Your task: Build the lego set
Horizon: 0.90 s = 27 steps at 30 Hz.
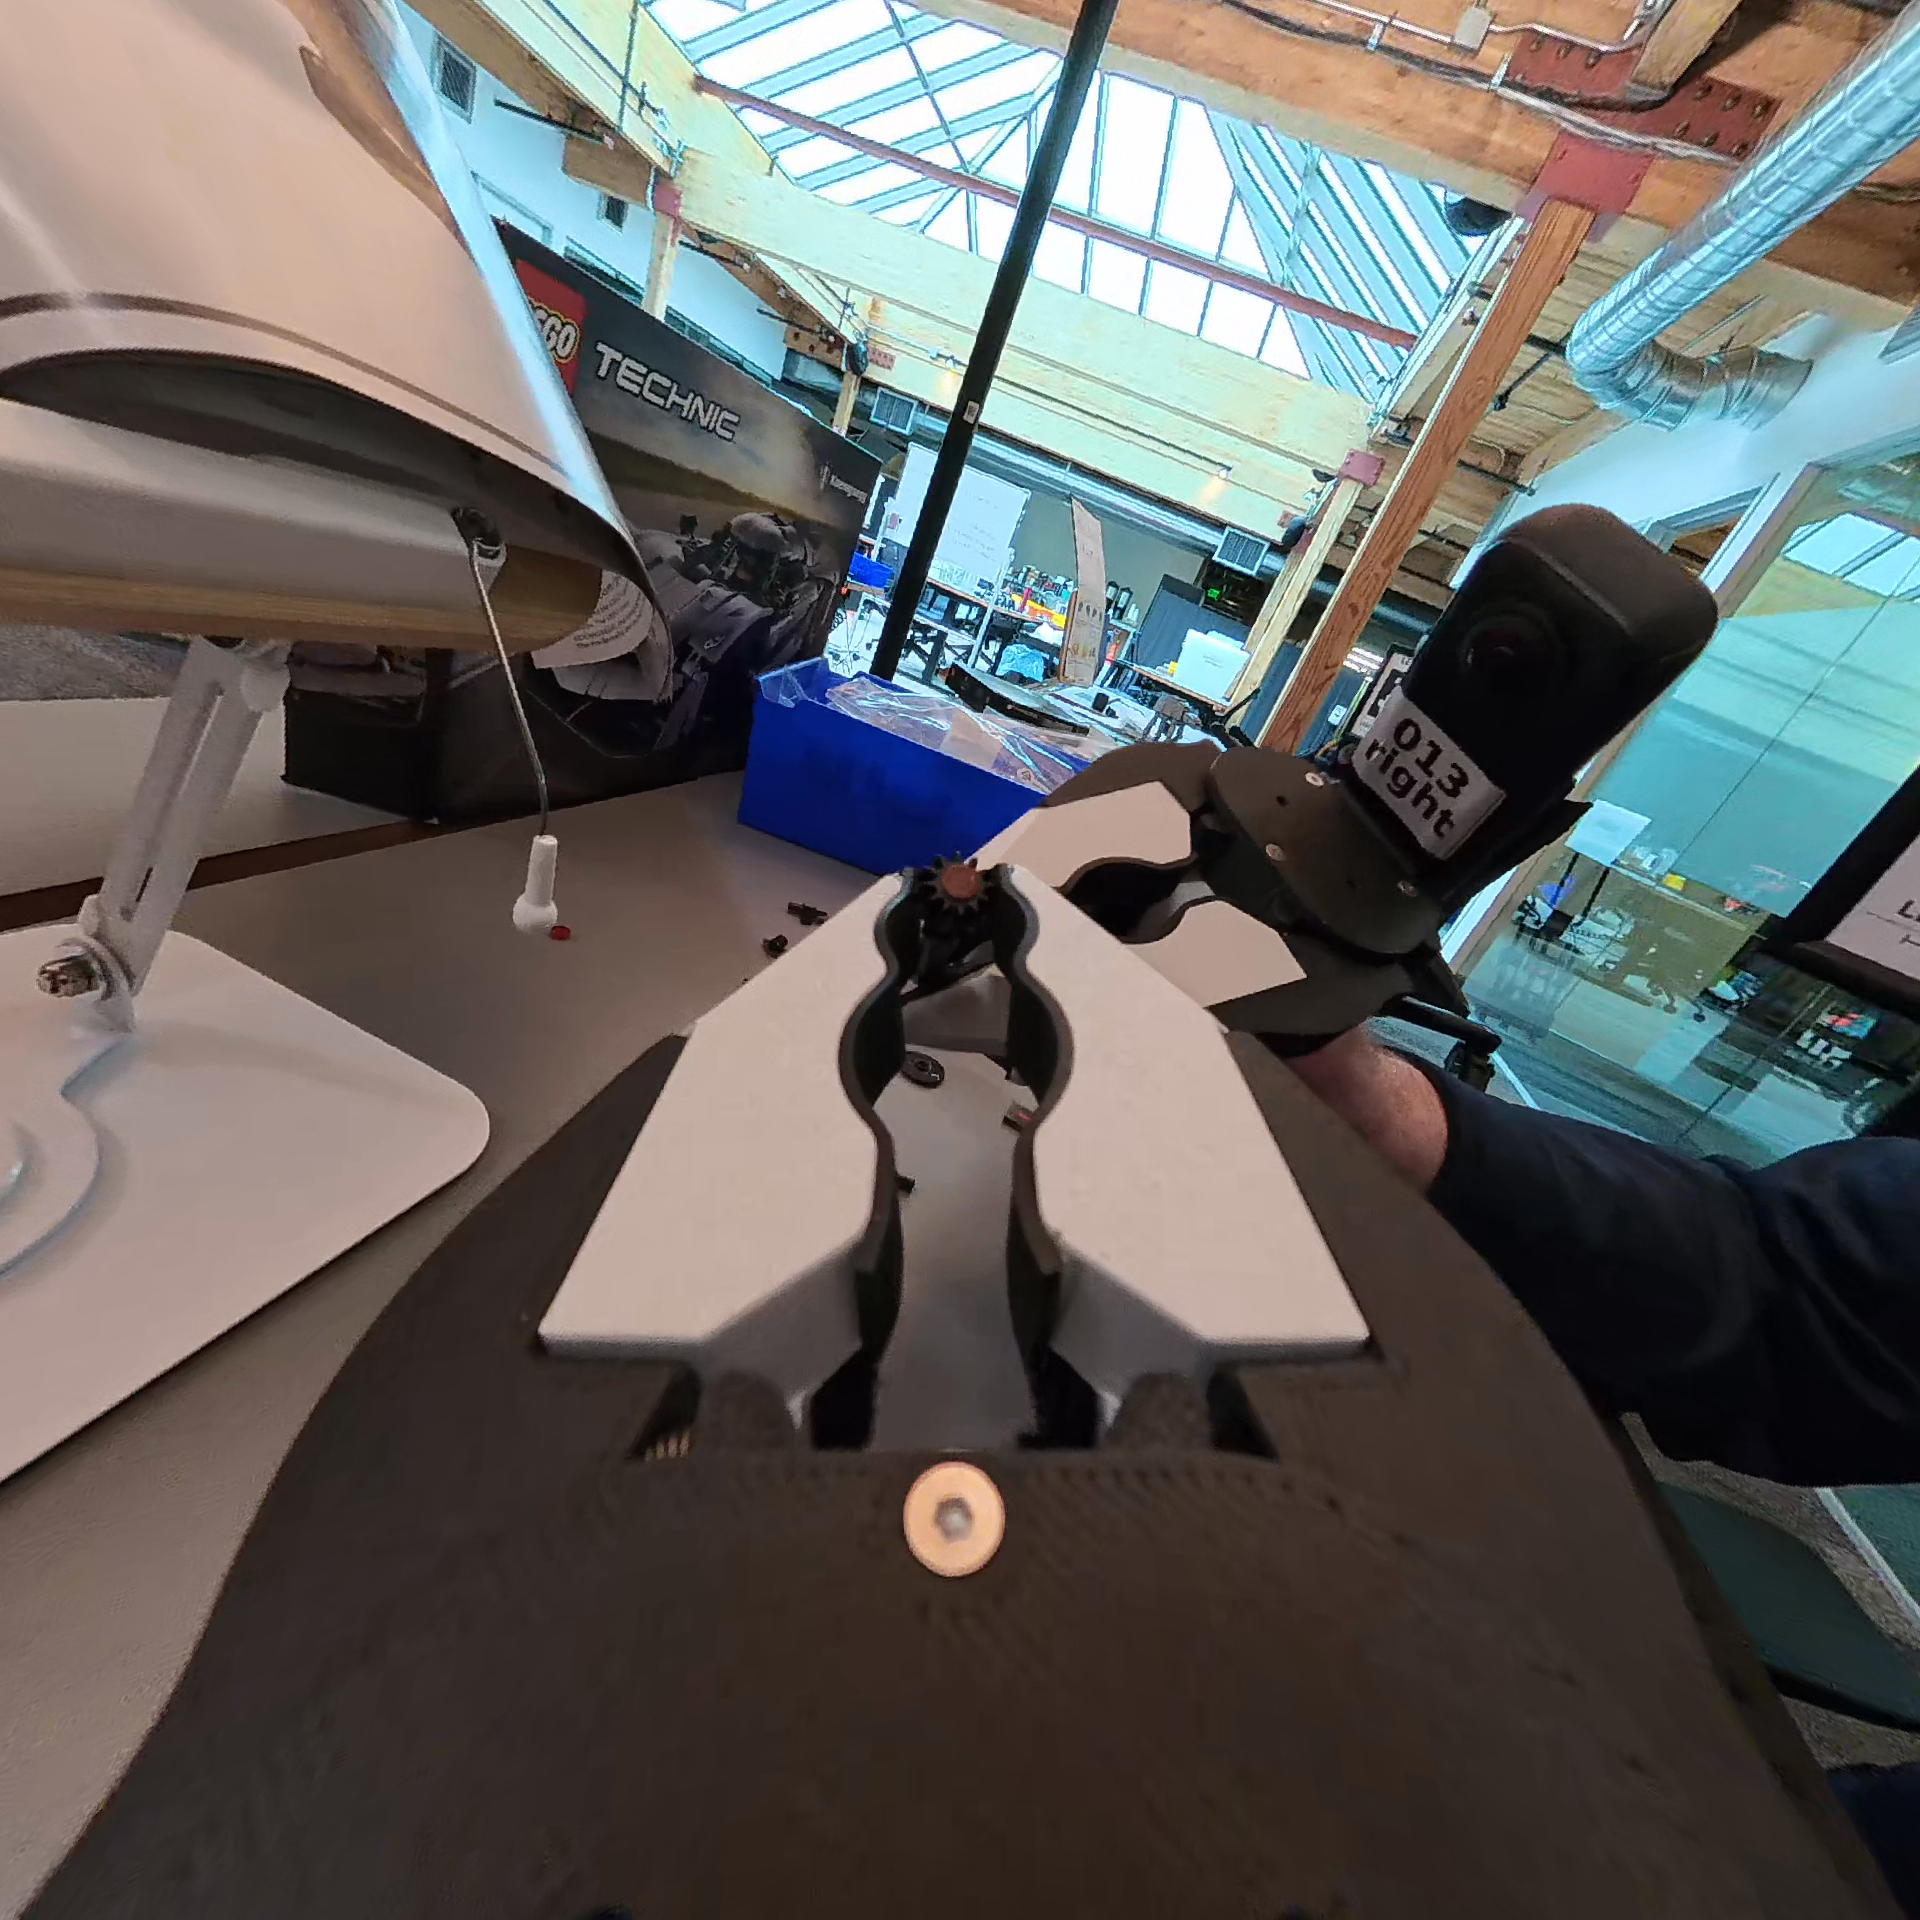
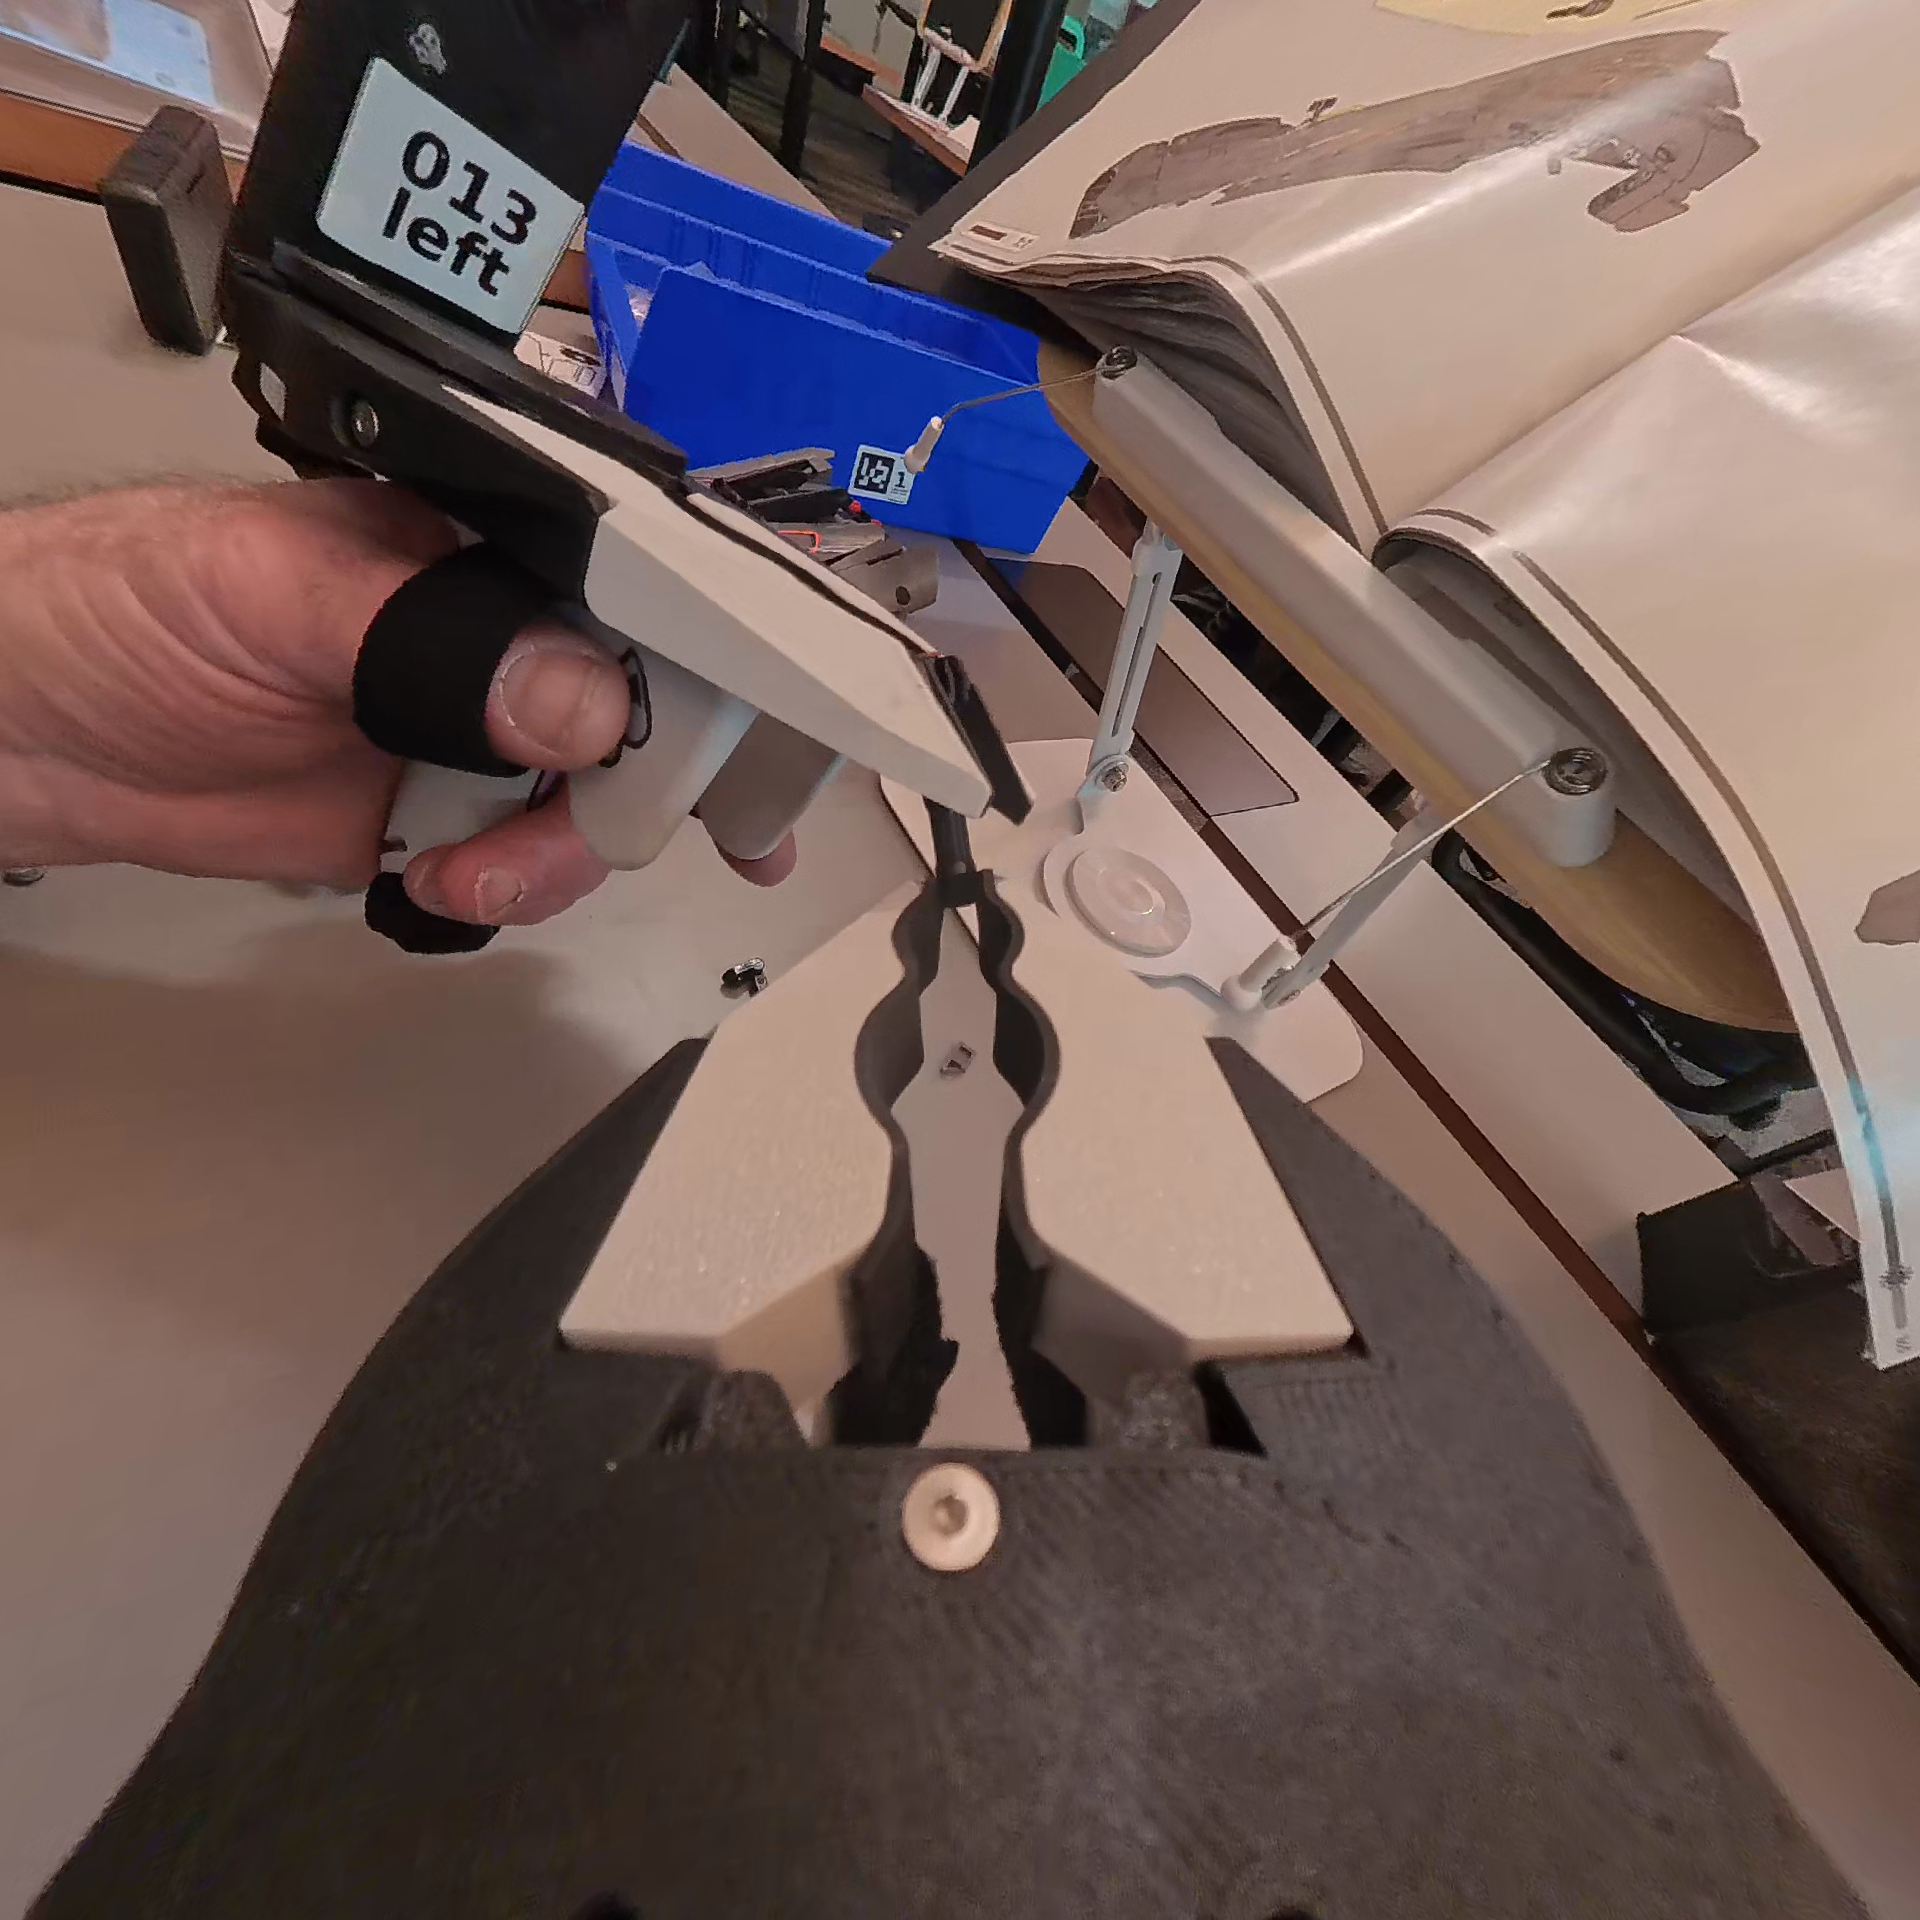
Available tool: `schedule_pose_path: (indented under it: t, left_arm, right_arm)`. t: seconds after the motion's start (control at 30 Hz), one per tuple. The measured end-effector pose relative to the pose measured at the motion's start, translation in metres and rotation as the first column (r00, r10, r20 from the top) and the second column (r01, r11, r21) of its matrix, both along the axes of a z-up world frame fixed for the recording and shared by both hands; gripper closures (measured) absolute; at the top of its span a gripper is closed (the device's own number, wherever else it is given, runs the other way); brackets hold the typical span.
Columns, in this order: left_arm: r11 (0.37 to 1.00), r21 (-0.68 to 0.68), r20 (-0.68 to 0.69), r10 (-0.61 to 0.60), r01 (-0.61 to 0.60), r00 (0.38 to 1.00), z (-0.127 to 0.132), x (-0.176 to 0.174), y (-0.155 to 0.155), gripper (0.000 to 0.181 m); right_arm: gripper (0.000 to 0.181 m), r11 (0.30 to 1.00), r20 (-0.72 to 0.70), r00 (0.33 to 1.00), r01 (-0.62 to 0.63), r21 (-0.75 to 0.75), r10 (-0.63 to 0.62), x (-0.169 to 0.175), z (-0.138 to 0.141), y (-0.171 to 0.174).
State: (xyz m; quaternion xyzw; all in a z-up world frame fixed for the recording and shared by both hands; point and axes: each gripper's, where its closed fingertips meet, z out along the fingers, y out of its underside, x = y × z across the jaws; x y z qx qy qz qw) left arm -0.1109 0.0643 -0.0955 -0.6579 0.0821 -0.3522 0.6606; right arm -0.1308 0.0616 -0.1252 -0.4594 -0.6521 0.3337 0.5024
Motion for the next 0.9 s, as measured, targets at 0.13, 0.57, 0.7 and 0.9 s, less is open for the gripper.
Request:
schedule_pose_path:
  t: [0.13, 0.57, 0.7, 0.9]
  left_arm:
    - [1.000, 0.000, -0.026, 0.019, -0.019, 0.999, -0.001, 0.001, 0.001, 0.170]
    - [0.999, -0.018, -0.095, 0.036, -0.038, 0.995, -0.009, 0.004, 0.004, 0.170]
    - [0.999, -0.017, -0.099, 0.047, -0.049, 0.994, -0.008, 0.002, 0.004, 0.167]
    - [0.998, -0.020, -0.136, 0.057, -0.060, 0.989, -0.010, 0.003, 0.005, 0.164]
  right_arm:
    - [0.177, 1.000, 0.006, 1.000, -0.001, -0.007, 0.001, 0.001, -0.001, 0.002]
    - [0.177, 1.000, 0.001, 1.000, -0.015, -0.014, 0.015, 0.004, 0.000, 0.002]
    - [0.177, 1.000, 0.009, 1.000, -0.016, -0.017, 0.016, 0.004, -0.003, 0.003]
    - [0.177, 1.000, 0.019, 1.000, -0.015, -0.019, 0.016, 0.003, -0.006, 0.005]
